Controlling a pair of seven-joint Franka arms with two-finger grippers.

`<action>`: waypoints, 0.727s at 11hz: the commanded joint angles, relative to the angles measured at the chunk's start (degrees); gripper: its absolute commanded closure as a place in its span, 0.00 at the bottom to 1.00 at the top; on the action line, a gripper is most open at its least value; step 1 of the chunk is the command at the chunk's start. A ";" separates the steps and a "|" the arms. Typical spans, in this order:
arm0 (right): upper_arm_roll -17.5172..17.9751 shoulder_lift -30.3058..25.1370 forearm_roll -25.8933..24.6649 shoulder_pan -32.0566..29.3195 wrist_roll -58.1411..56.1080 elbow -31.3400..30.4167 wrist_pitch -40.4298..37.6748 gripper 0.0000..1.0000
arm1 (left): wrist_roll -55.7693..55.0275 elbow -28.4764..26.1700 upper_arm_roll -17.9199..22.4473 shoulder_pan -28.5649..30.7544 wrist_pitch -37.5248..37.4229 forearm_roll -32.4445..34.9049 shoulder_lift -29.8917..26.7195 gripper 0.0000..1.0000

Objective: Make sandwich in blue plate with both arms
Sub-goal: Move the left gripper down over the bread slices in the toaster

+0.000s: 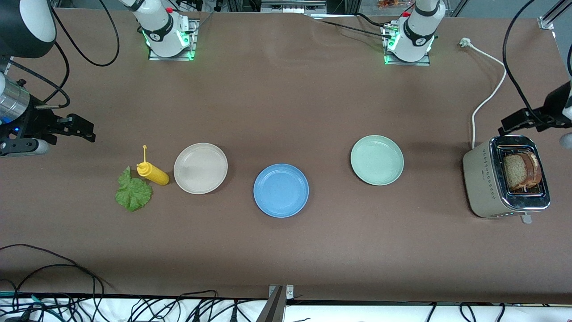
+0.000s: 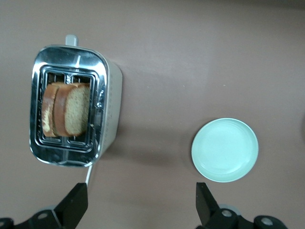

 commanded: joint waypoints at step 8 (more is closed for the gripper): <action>0.03 -0.29 -0.33 -0.04 0.59 0.03 0.08 0.00 | 11.92 3.30 8.75 0.17 16.46 1.45 16.92 0.00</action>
